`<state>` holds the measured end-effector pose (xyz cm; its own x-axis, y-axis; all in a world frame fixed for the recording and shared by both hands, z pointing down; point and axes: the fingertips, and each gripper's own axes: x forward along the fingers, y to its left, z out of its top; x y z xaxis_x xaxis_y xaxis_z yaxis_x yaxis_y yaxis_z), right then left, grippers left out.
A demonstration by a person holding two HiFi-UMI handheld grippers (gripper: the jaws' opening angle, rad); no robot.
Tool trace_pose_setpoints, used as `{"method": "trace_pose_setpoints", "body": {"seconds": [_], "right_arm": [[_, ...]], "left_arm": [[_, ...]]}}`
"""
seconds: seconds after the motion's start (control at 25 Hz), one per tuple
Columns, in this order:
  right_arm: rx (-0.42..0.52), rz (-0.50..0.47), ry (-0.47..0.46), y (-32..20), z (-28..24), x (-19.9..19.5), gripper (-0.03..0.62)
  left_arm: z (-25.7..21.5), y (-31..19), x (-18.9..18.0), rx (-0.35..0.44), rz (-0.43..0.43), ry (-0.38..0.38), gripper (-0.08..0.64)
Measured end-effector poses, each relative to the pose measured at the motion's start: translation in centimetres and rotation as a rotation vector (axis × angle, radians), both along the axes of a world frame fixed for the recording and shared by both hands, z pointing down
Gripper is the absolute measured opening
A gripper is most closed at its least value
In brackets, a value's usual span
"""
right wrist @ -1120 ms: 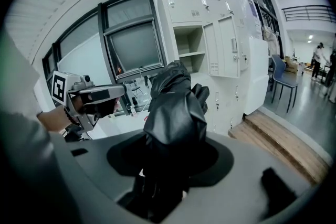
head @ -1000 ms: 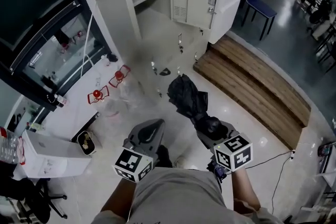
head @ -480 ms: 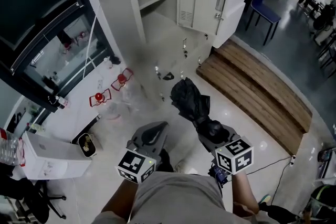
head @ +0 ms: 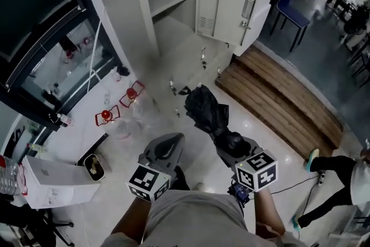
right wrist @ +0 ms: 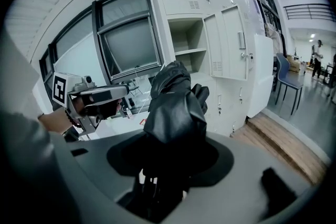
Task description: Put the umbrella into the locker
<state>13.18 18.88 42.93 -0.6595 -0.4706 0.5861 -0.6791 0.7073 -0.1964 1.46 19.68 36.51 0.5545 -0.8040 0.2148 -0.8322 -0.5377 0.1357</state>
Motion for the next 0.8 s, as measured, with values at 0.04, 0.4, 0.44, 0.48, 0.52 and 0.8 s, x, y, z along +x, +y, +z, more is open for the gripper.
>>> {"method": "trace_pose_setpoints", "body": {"seconds": [0.04,0.4,0.44,0.48,0.52,0.8], "right_arm": [[0.001,0.0,0.001,-0.8,0.0,-0.3,0.213],[-0.012,0.012,0.009,-7.4,0.0,-3.0,0.213],[-0.013,0.013,0.01,-8.1,0.0,-3.3,0.213],[-0.015,0.015,0.012,-8.8,0.0,-3.6,0.213],[-0.017,0.018,0.014,-9.4,0.0,-3.9,0.213],[-0.036,0.049,0.008,-12.9,-0.2,-5.8,0.213]], "left_arm": [[0.0,-0.8,-0.3,0.0,0.001,0.0,0.015],[-0.9,-8.0,-2.7,0.01,0.021,-0.003,0.015],[-1.0,-8.7,-3.0,0.01,0.02,0.0,0.015],[-1.1,-9.4,-3.3,0.011,0.02,0.004,0.015],[-1.1,-10.1,-3.5,0.013,0.022,0.007,0.015],[-1.7,-13.9,-5.0,0.023,0.073,-0.005,0.015]]}}
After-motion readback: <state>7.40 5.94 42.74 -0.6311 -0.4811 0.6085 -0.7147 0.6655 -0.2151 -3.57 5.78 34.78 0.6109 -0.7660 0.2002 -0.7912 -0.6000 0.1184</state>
